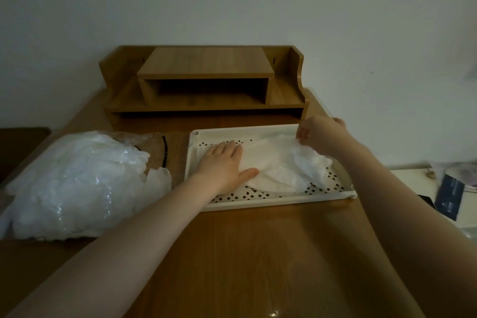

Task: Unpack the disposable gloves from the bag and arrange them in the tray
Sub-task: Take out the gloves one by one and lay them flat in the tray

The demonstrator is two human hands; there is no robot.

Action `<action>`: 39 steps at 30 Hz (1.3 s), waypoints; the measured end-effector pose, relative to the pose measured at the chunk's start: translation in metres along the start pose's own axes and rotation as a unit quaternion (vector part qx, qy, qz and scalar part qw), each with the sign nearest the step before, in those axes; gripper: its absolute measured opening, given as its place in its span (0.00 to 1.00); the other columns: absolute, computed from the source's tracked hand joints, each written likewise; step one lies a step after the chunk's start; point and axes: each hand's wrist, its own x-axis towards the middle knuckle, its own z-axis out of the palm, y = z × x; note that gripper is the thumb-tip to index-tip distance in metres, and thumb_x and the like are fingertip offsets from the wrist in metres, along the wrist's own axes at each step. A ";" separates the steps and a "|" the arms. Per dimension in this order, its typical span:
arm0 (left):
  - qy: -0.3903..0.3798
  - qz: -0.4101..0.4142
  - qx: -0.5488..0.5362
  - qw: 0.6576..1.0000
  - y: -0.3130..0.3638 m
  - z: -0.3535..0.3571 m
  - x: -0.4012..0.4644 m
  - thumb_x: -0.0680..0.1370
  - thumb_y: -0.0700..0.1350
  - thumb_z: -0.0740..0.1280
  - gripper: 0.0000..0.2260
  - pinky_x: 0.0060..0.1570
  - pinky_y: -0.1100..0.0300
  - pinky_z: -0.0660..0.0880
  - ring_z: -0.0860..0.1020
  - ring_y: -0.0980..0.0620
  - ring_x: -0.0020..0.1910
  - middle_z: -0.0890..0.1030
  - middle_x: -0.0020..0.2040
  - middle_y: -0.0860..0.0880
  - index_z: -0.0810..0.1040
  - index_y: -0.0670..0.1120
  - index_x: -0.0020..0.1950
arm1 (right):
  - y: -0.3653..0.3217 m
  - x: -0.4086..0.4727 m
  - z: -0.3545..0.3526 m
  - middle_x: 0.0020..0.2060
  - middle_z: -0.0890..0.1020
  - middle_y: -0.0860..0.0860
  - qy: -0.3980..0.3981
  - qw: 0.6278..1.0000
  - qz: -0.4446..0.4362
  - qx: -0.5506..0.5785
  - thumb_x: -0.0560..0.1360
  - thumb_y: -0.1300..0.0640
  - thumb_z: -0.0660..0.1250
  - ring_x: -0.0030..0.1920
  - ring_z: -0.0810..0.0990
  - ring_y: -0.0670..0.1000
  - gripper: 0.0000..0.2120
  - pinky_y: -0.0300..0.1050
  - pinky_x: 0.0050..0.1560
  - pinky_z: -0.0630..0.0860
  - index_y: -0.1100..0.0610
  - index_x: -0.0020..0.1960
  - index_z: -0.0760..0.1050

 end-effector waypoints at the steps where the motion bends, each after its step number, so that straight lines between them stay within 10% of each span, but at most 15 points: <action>1: -0.001 -0.005 0.003 1.000 -0.002 0.002 -0.001 0.78 0.67 0.44 0.37 0.74 0.52 0.41 0.44 0.46 0.77 0.42 0.78 0.45 0.41 0.46 0.78 | -0.002 0.000 0.001 0.49 0.79 0.48 0.031 0.998 -0.017 -0.050 0.77 0.59 0.64 0.59 0.74 0.55 0.05 0.55 0.70 0.56 0.49 0.48 0.76; 5: -0.002 -0.015 0.005 1.000 -0.011 0.009 0.000 0.74 0.71 0.45 0.40 0.74 0.50 0.41 0.42 0.47 0.77 0.41 0.78 0.46 0.39 0.47 0.78 | -0.008 -0.014 0.013 0.62 0.74 0.51 0.025 0.978 -0.043 -0.204 0.76 0.59 0.63 0.68 0.64 0.57 0.10 0.58 0.73 0.48 0.51 0.55 0.77; 9: -0.008 -0.012 -0.005 1.000 -0.014 0.011 0.001 0.72 0.74 0.47 0.43 0.74 0.49 0.42 0.42 0.47 0.77 0.40 0.78 0.47 0.38 0.50 0.77 | -0.030 -0.027 0.022 0.72 0.63 0.54 0.120 0.986 -0.110 -0.041 0.77 0.59 0.59 0.74 0.56 0.56 0.20 0.53 0.74 0.48 0.54 0.68 0.67; 12: -0.007 -0.011 0.001 1.000 -0.015 0.012 -0.001 0.71 0.75 0.48 0.45 0.74 0.49 0.43 0.42 0.47 0.77 0.41 0.78 0.47 0.39 0.50 0.78 | -0.045 -0.026 0.045 0.78 0.47 0.50 -0.042 0.975 -0.216 -0.031 0.80 0.43 0.53 0.77 0.43 0.52 0.30 0.52 0.74 0.38 0.51 0.77 0.49; 20: -0.017 -0.016 0.004 1.000 -0.019 0.011 -0.003 0.71 0.75 0.47 0.47 0.75 0.49 0.42 0.41 0.48 0.77 0.40 0.78 0.46 0.38 0.46 0.77 | -0.003 -0.021 0.061 0.77 0.37 0.50 -0.122 0.986 -0.047 -0.098 0.76 0.31 0.40 0.76 0.36 0.54 0.37 0.57 0.72 0.34 0.48 0.77 0.35; 28: 0.105 0.052 -0.042 0.992 -0.012 -0.030 -0.043 0.82 0.58 0.47 0.26 0.73 0.53 0.49 0.49 0.49 0.77 0.52 0.78 0.47 0.52 0.47 0.77 | -0.050 -0.043 0.029 0.77 0.42 0.50 -0.009 0.997 -0.074 -0.001 0.80 0.39 0.43 0.77 0.39 0.53 0.28 0.60 0.73 0.39 0.47 0.77 0.51; 34: 0.348 -0.001 -0.248 0.904 -0.047 -0.053 -0.098 0.82 0.41 0.53 0.16 0.59 0.63 0.65 0.69 0.52 0.65 0.73 0.64 0.49 0.69 0.46 0.70 | -0.155 -0.071 0.010 0.54 0.82 0.55 0.093 0.938 -0.275 0.188 0.80 0.62 0.58 0.52 0.79 0.53 0.12 0.40 0.53 0.73 0.60 0.57 0.79; 39: 0.335 -0.032 -0.306 0.891 -0.086 -0.036 -0.116 0.83 0.42 0.52 0.18 0.53 0.65 0.66 0.71 0.57 0.58 0.74 0.61 0.53 0.64 0.49 0.73 | -0.206 -0.068 0.037 0.46 0.83 0.54 -0.060 0.942 -0.307 0.119 0.79 0.58 0.61 0.44 0.80 0.52 0.10 0.46 0.49 0.77 0.60 0.52 0.80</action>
